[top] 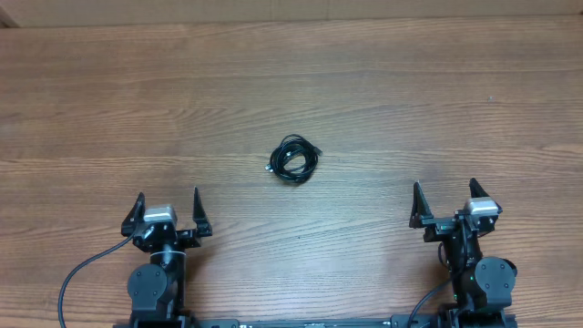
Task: Untangle cables
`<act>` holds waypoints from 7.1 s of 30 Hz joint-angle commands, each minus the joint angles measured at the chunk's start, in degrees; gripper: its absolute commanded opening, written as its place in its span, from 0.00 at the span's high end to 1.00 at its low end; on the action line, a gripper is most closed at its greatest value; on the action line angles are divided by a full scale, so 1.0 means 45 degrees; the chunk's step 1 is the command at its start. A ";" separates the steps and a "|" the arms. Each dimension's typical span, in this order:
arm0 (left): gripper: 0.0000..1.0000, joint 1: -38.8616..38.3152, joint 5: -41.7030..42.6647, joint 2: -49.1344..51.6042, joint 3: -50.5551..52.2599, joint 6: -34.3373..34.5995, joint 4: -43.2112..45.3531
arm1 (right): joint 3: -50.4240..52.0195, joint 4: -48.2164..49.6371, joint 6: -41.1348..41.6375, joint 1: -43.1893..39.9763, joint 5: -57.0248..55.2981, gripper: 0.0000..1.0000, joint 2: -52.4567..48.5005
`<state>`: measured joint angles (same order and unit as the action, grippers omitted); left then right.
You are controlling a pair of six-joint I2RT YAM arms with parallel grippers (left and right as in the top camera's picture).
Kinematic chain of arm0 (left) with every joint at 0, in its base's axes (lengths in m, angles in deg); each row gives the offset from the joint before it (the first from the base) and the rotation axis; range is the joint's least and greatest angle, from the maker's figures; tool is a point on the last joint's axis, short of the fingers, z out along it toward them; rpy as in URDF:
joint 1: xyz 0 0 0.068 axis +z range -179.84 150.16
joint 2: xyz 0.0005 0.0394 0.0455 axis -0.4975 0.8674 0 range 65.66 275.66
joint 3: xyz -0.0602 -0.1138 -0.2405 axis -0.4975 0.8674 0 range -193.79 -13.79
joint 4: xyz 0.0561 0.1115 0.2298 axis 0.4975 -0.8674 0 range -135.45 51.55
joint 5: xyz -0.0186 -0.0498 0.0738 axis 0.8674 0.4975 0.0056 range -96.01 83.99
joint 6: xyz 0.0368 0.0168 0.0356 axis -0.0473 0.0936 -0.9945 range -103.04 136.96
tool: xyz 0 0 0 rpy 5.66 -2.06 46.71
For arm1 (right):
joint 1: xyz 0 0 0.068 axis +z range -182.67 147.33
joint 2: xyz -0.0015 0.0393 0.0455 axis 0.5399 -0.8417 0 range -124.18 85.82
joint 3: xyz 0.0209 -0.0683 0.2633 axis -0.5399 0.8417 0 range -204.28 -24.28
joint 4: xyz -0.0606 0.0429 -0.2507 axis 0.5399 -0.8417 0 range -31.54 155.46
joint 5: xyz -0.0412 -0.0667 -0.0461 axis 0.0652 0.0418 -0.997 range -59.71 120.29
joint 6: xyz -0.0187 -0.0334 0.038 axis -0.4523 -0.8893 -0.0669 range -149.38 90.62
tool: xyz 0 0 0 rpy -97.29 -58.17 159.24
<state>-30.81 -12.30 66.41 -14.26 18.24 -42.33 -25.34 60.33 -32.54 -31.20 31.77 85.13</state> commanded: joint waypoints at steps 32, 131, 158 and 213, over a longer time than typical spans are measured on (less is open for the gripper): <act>0.00 0.0034 -0.0029 -0.0112 0.0044 -0.0199 0.0005 | 0.0131 0.0068 0.0083 -0.0044 -0.0078 0.00 0.0117; 0.09 -0.1977 1.0132 2.3032 -1.7563 0.4595 -1.1220 | -1.5970 -1.0112 0.5479 0.3492 0.7941 0.11 -2.0871; 0.96 -0.3002 0.7703 2.6214 -2.1881 0.4527 -1.5771 | -1.5970 -1.0346 0.5518 0.3599 0.7436 0.10 -2.1070; 0.19 -0.2715 0.6475 2.6228 -2.5568 0.3424 -1.8112 | -2.0371 -0.9734 0.7014 0.5863 0.8393 0.96 -2.3489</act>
<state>-42.61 14.57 184.25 -128.38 36.22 -123.77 -116.03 15.20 0.27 -4.77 63.18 -21.51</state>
